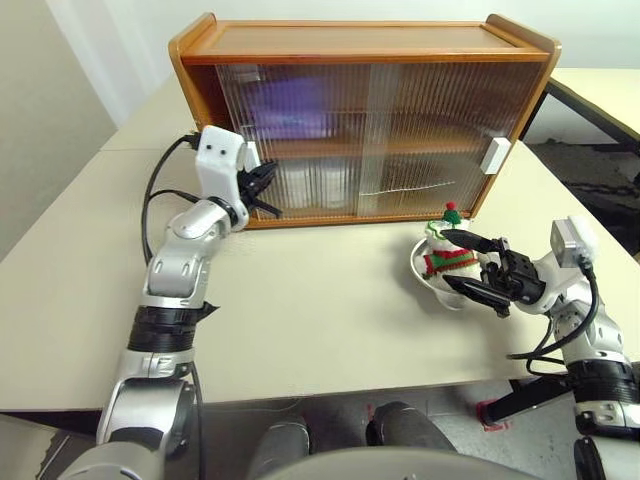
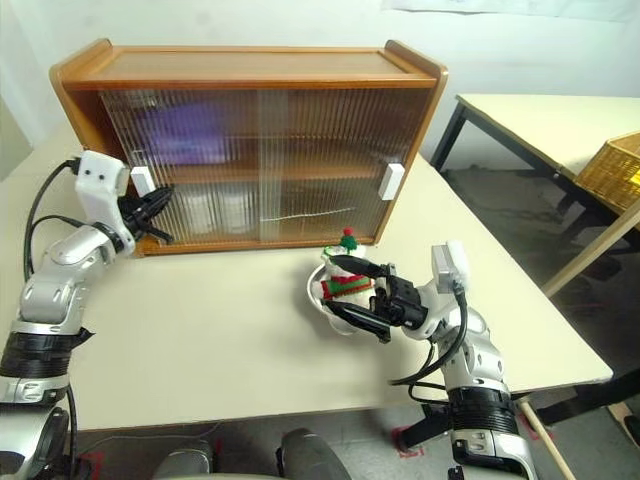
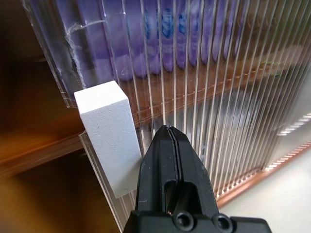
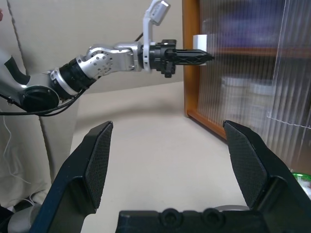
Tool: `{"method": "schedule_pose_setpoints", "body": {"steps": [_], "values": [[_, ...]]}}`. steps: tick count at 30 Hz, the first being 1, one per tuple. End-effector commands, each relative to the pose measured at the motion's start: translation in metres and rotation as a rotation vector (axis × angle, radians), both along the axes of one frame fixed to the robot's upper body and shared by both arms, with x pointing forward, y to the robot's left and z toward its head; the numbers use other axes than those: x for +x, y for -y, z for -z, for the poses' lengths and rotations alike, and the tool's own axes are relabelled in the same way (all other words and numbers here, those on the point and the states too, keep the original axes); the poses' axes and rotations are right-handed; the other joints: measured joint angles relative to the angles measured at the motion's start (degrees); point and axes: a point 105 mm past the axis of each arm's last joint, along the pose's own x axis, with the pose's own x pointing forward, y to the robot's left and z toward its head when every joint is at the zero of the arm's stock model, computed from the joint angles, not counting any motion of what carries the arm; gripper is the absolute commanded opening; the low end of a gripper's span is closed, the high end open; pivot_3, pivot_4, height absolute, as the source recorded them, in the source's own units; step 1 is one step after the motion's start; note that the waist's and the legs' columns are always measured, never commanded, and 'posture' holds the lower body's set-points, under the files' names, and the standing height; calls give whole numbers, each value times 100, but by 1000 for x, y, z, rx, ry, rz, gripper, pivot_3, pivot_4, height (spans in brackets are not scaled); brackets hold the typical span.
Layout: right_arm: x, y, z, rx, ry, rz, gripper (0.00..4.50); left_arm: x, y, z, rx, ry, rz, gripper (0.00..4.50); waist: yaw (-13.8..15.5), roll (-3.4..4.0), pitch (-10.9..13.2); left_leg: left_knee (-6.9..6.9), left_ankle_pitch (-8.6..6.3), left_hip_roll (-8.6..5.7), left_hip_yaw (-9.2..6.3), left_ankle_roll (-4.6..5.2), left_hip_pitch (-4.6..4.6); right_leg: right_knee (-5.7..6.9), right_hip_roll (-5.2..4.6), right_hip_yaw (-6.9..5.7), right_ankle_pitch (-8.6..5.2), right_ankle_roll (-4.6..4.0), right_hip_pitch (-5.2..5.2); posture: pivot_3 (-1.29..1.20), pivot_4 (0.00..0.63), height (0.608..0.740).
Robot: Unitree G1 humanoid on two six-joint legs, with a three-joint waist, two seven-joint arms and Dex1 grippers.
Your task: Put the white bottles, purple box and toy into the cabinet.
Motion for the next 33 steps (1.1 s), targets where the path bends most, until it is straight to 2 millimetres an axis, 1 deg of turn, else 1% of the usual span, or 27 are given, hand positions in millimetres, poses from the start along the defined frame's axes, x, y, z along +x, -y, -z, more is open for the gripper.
{"method": "schedule_pose_setpoints", "body": {"steps": [1, 5, 8, 12, 15, 16, 19, 21, 22, 24, 25, 26, 29, 30, 31, 33], "values": [[2, -1, -2, -15, 5, -15, 4500, -4, -24, 1, 0, -6, -89, 39, 34, 0, 0, -5, 2, 0, 0, -4, 0, 0, 0, 0, -1, -5, -1, -99, 0, 740], [3, -1, -2, -17, 4, -20, 4500, -8, -31, 2, -3, -9, -111, 39, 108, -1, -1, -23, 12, 0, -3, -21, 0, 0, 0, -2, -10, -17, -4, -89, 0, 740], [4, -1, -2, -18, 4, -24, 4500, -10, -32, 2, -4, -9, -117, 39, 121, -1, -1, -25, 23, 0, -3, -41, 1, 0, 1, -3, -13, -18, -4, -86, 0, 740], [5, -2, -2, -18, 5, -25, 4500, -11, -34, 0, -14, 2, -128, 39, 121, -1, -1, -25, 24, 0, -2, -42, 2, 0, 1, -3, -14, -18, -4, -87, 0, 740], [5, -2, -3, -19, 7, -24, 4500, -12, -33, -3, -35, 21, -119, 39, 120, -1, -1, -25, 23, 0, -3, -41, 4, 1, 1, -3, -13, -19, -3, -89, 0, 740], [5, -1, -3, -19, 8, -22, 4500, -14, -24, -5, -55, 33, -54, 39, 121, -1, -1, -25, 23, 0, -3, -40, 4, 1, 1, -4, -13, -19, -3, -88, 0, 740], [6, 0, -3, -22, 10, -17, 4500, -23, 0, -5, -99, 28, 128, 605, 146, -1, -1, -25, 22, 1, -5, -38, 4, 1, 1, -5, -12, -20, -3, -89, 0, 740], [6, 0, -3, -26, 9, -14, 4500, -25, 5, -3, -109, 25, 175, 1226, 193, -2, -1, -24, 21, 1, -8, -37, 1, 0, 1, -5, -13, -20, -2, -89, 0, 740], [7, 1, -4, -26, 13, -10, 4500, -30, 13, -8, -151, 47, 243, 1551, 215, -2, -2, -23, 21, 1, -10, -38, 0, 0, 1, -5, -13, -20, -3, -89, 0, 740], [10, 4, -8, -15, 25, 10, 4500, -48, 35, -15, -202, 83, 451, 2212, 256, -2, -1, -23, 21, 1, -14, -37, -3, 0, 0, -6, -14, -21, -4, -88, 0, 740], [11, 5, -10, -10, 28, 17, 4500, -54, 41, -16, -213, 91, 520, 2568, 271, -2, -2, -23, 21, 1, -16, -38, -5, 0, 0, -6, -15, -21, -5, -88, 0, 740], [13, 6, -12, 2, 29, 24, 4500, -59, 45, -15, -219, 91, 566, 2939, 281, -2, -2, -24, 20, 1, -17, -38, -6, 0, 0, -6, -16, -23, -6, -93, 0, 740], [17, 12, -22, 45, 52, 52, 4500, -66, 48, -13, -241, 100, 633, 3971, 290, -1, -2, -24, 15, 2, -22, -32, -5, 1, 0, -10, -18, -25, -6, -101, 0, 740], [19, 14, -27, 64, 71, 78, 4500, -69, 48, -12, -252, 104, 651, 4250, 290, 0, -3, -24, 14, 4, -22, -30, -5, 2, 0, -12, -17, -25, -6, -101, 0, 740], [22, 16, -31, 77, 83, 97, 4074, -70, 48, -11, -260, 106, 661, 4500, 289, 1, -3, -24, 8, 4, -22, -19, -5, 2, 1, -13, -17, -25, -5, -109, 0, 740], [29, 26, -37, 79, 104, 174, 3545, -79, 51, -2, -241, 71, 714, 4500, 284, 2, -4, -22, 8, 4, -22, -18, -5, 2, 0, -14, -17, -25, -5, -109, 0, 740]]}}
